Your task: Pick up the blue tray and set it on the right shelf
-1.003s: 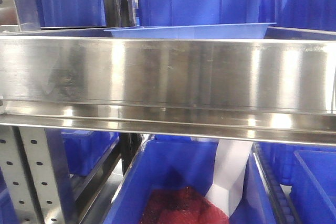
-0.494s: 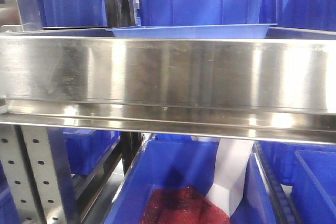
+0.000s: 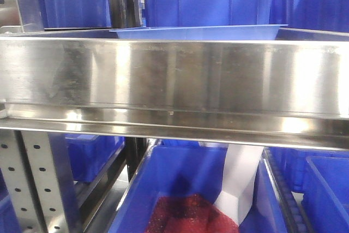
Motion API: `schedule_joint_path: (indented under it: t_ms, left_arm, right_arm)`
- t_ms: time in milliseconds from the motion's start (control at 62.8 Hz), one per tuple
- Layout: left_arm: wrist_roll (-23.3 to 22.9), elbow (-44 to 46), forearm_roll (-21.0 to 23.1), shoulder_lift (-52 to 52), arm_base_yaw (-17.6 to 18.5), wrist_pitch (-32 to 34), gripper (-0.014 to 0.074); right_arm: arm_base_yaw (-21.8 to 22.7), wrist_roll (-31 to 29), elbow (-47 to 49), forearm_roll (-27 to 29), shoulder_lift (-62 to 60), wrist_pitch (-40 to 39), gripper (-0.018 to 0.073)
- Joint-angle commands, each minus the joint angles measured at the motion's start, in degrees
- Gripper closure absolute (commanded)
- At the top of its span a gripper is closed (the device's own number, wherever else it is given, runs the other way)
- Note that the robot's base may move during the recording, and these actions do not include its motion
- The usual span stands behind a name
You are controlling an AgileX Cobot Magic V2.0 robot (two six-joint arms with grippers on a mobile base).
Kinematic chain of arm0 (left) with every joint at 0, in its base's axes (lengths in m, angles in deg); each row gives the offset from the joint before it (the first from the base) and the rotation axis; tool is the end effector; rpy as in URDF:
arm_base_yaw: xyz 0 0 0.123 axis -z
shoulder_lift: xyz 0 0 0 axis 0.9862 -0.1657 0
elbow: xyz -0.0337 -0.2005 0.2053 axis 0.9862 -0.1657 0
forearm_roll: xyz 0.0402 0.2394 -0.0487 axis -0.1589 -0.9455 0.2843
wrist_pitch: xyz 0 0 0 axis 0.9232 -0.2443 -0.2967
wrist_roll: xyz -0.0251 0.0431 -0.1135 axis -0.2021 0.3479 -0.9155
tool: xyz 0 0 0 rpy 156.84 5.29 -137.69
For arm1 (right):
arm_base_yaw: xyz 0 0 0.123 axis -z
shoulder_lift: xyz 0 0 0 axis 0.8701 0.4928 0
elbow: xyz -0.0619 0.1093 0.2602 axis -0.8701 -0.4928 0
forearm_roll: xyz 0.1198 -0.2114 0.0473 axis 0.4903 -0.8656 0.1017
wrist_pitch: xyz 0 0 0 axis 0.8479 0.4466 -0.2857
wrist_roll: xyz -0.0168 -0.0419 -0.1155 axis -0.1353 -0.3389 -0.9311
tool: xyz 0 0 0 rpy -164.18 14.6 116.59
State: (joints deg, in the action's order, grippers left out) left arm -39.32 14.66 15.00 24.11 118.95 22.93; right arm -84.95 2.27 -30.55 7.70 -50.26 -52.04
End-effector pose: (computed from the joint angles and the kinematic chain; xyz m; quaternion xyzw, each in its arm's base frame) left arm 0.0586 -0.0419 0.3179 0.1969 0.7456 -0.2386 0.5902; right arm 0.0547 0.0142 0.3094 -0.1310 0.7224 0.1138 0.6693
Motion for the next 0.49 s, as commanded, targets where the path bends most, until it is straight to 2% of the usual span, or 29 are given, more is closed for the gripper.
schedule_joint_path:
  t_ms: [0, 80, 159, 239, 350, 478]
  left_arm:
    - [0.31, 1.16, 0.46, -0.65, 0.37, 4.90, 0.0645]
    - [0.31, 0.82, 1.01, -0.37, -0.72, 4.49, 0.0645]
    - [0.58, -0.24, 0.90, 1.40, -4.90, 4.87, 0.0645]
    - [4.33, -2.56, 2.70, 4.35, -10.99, 5.90, 0.0645]
    - [10.47, -8.12, 8.29, 9.03, -20.61, 9.23, 0.0645]
    - [13.96, -16.33, 12.65, 14.47, -29.91, 16.29, 0.0645]
  right_arm:
    - [-0.11, -0.63, 1.29, -0.72, 0.68, -5.42, 0.0539]
    - [-0.11, -0.63, 1.29, -0.72, 0.68, -5.42, 0.0539]
    - [-0.11, -0.63, 1.29, -0.72, 0.68, -5.42, 0.0539]
    - [-0.11, -0.63, 1.29, -0.72, 0.68, -5.42, 0.0539]
    - [-0.11, -0.63, 1.29, -0.72, 0.68, -5.42, 0.0539]
    - [-0.11, -0.63, 1.29, -0.72, 0.68, -5.42, 0.0539]
